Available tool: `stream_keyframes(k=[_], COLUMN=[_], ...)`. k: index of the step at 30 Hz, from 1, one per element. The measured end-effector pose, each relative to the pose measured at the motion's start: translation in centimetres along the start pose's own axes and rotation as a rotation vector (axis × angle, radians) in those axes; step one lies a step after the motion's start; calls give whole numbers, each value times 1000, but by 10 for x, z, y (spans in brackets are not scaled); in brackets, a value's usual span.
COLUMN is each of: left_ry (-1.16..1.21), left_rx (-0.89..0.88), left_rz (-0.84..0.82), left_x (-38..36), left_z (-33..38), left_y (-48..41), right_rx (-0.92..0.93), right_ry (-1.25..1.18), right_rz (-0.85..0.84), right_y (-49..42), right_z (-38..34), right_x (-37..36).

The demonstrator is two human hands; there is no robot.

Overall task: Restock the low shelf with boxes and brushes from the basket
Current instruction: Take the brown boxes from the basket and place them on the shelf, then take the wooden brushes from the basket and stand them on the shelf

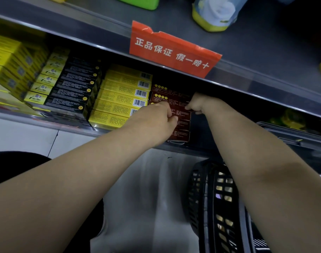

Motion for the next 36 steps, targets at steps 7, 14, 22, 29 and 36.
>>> stream_keyframes(k=[7,14,22,29,36], left_ry=[1,-119,-409,-483,-453], left_rx=[-134,-486,-712,-763,-714], left_rz=[17,23,-215,-277,-293], left_x=[-19,-64,-144,-161,-158], left_z=[52,142,186,191,192], left_y=[14,46,67,64,53], right_rx=[218,474,184,-199,-312], right_ry=[-151,-538,-626,-63,-215], right_rz=[130,260,160,-207,-131], right_y=[117,262,267,198,166], right_z=[-12,58,200,241,269], right_x=[33,27,-38,-132,-177])
Point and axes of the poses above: each hand's wrist, its own y-axis away from the middle knuckle, its own x-axis out of the back of the hand, z = x × y, the point moved 10 cm from there along -y, towards the middle knuckle, and after that the axes turned 11 degrees about -z, right-handed, at the moved point
